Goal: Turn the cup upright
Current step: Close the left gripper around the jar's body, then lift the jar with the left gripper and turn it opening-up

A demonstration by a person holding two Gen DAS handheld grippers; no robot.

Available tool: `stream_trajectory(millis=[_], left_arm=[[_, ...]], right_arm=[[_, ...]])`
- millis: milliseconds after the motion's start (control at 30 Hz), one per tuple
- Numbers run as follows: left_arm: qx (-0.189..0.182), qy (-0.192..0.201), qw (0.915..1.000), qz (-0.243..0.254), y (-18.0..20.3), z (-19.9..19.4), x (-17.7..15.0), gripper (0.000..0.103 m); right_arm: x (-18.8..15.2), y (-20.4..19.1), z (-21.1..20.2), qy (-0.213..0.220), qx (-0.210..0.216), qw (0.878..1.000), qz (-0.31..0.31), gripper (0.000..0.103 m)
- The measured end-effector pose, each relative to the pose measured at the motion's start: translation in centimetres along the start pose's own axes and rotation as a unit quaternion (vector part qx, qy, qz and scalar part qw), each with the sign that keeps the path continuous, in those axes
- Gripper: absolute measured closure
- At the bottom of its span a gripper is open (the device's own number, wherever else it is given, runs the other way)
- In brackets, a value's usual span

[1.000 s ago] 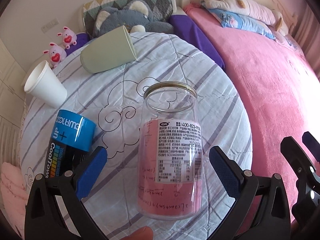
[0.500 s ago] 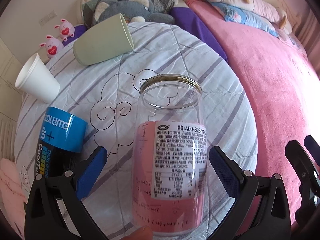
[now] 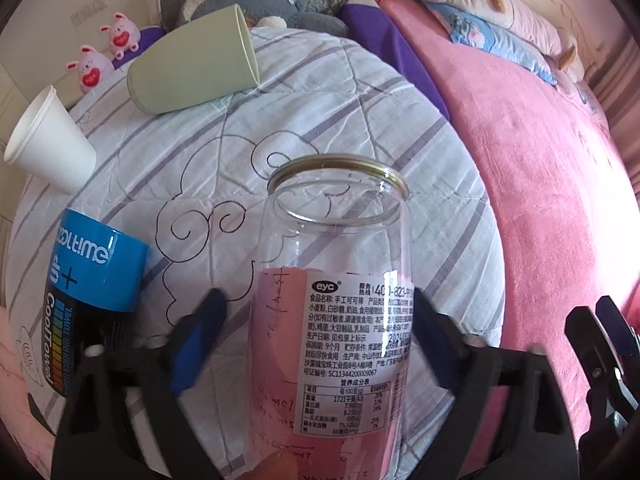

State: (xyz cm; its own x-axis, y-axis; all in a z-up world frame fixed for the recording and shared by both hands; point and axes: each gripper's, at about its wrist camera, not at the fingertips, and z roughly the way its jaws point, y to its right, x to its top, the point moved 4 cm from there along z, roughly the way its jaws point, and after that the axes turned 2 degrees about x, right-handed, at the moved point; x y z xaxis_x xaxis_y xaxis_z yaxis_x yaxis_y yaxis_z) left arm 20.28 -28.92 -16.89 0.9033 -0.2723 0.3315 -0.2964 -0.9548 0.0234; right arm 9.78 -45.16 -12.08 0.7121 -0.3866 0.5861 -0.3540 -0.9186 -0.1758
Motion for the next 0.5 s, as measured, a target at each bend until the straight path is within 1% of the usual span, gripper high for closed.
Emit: stream_trajectory(millis=[33,67,100,233,333,433,500], left_arm=[[-0.004,-0.002,1.0,-0.001,-0.1,0.0,-0.1,0.024],[-0.015,-0.004,0.9999,-0.004,-0.1,0.1,-0.2,0.031],[-0.02,-0.004,0.9998,-0.005,-0.1,0.0,-0.2,0.032],[-0.022,0.002,0.9997,-0.002,0.0,-0.3,-0.3,0.033],[-0.028,0.015,0.9995,0.006,0.1,-0.8,-0.4,0.033],[-0.025,0.053,0.9981,0.019,0.3,-2.4,-0.3,0.033],[-0.017,0.082,0.9962,0.024,0.3,-3.6,-0.1,0.033]], right_arm=[[0.0,0.0,0.0,0.0,0.0,1.0,0.0,0.019],[0.0,0.0,0.0,0.0,-0.001,1.0,-0.001,0.019],[0.0,0.0,0.0,0.0,0.0,1.0,-0.001,0.019],[-0.1,0.0,-0.2,0.001,0.001,1.0,-0.002,0.019],[-0.1,0.1,-0.4,0.002,-0.001,1.0,-0.002,0.019],[-0.2,0.0,-0.7,0.004,-0.001,1.0,-0.001,0.019],[-0.3,-0.1,-1.0,0.006,-0.001,1.0,-0.001,0.019]])
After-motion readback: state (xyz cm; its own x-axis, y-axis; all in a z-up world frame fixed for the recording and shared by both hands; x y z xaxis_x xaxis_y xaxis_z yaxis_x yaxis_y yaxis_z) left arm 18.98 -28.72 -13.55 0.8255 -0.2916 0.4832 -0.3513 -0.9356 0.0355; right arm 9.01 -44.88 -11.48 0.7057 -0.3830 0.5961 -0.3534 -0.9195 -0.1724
